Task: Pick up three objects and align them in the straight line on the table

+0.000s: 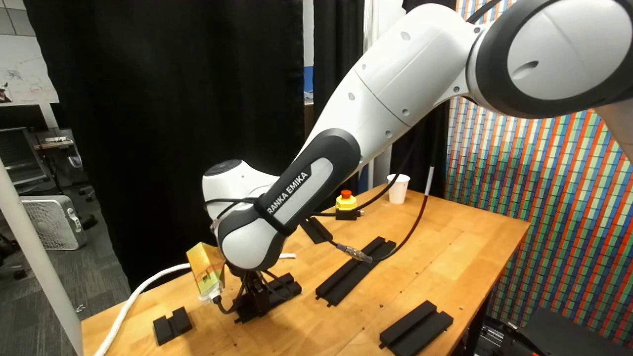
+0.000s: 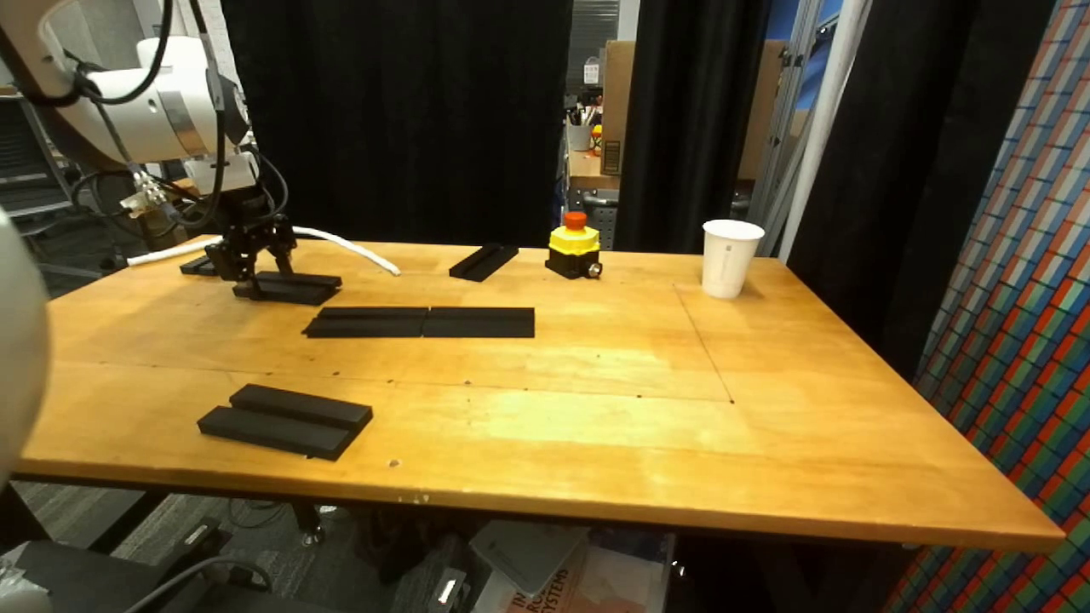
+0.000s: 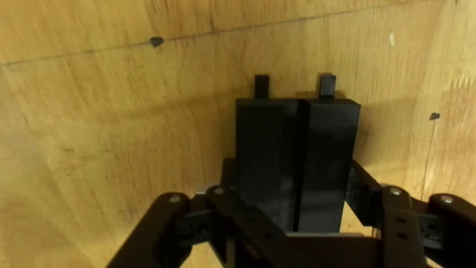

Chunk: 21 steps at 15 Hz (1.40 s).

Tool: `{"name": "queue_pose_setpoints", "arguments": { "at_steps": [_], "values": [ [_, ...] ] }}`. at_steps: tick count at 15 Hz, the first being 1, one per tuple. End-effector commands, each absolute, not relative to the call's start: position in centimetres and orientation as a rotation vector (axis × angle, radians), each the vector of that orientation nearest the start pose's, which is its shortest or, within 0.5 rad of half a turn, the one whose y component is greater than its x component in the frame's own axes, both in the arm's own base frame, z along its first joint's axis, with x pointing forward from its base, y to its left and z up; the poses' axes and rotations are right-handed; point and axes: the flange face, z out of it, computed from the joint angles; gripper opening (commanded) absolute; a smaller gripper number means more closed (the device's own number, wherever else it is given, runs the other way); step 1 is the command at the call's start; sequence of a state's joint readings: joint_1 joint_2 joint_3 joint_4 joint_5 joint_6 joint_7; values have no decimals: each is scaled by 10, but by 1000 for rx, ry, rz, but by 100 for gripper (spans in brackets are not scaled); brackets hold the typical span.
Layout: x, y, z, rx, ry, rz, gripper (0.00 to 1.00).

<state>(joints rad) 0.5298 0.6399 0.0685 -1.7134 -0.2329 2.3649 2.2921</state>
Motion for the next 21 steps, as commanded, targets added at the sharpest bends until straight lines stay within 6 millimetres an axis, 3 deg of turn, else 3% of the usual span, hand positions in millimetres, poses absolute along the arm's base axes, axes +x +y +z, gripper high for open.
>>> {"name": "queue_pose_setpoints", "arguments": {
  "at_steps": [1,6,12,21],
  "values": [
    [550,387,228,-2294,2083,-236,45],
    [530,399,226,-2337,2029,-235,45],
    [502,399,229,-2374,1994,-189,45],
    [473,380,247,-2457,1961,-137,45]
  ]
}}
